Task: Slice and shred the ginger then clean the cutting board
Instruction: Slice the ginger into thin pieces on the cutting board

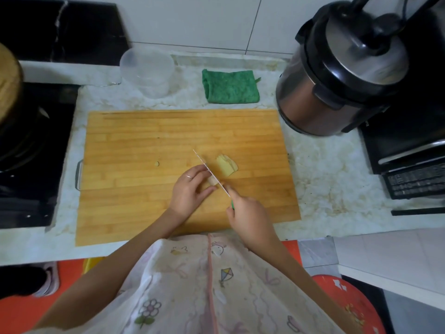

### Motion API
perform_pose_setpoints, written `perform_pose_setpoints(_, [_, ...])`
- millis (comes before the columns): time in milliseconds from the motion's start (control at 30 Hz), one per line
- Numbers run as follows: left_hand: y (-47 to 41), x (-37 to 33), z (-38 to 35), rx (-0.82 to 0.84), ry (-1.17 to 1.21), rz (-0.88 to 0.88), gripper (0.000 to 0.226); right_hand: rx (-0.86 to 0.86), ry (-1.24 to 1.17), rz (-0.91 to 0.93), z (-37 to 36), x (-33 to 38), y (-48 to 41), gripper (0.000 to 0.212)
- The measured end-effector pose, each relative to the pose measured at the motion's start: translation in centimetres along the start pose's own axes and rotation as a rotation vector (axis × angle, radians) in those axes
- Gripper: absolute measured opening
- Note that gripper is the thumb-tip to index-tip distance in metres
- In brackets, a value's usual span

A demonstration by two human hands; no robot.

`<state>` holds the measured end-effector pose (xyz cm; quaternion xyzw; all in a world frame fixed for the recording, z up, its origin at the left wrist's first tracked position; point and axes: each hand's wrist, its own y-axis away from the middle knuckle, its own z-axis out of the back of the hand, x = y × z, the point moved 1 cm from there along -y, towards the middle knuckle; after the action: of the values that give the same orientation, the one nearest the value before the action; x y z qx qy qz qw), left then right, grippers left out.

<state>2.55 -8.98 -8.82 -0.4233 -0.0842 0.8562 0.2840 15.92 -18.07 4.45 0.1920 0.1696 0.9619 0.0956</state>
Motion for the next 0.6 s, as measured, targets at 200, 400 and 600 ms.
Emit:
perform_pose_setpoints(200, [0.2,-0.2,0.3,-0.028,-0.014,0.045,0.049,0.014,0.093,-0.01,-0.2,0.9,0.3,0.057])
perform_pose_setpoints(400, [0.2,0.1,0.0,-0.015,0.003,0.056,0.04,-0.01,0.089,-0.035,-0.2,1.6,0.1,0.055])
perform_pose_setpoints(600, [0.1,0.1,0.0,-0.048,0.032,0.036,0.042,-0.003,0.038,-0.06,0.5,1.9,-0.1,0.055])
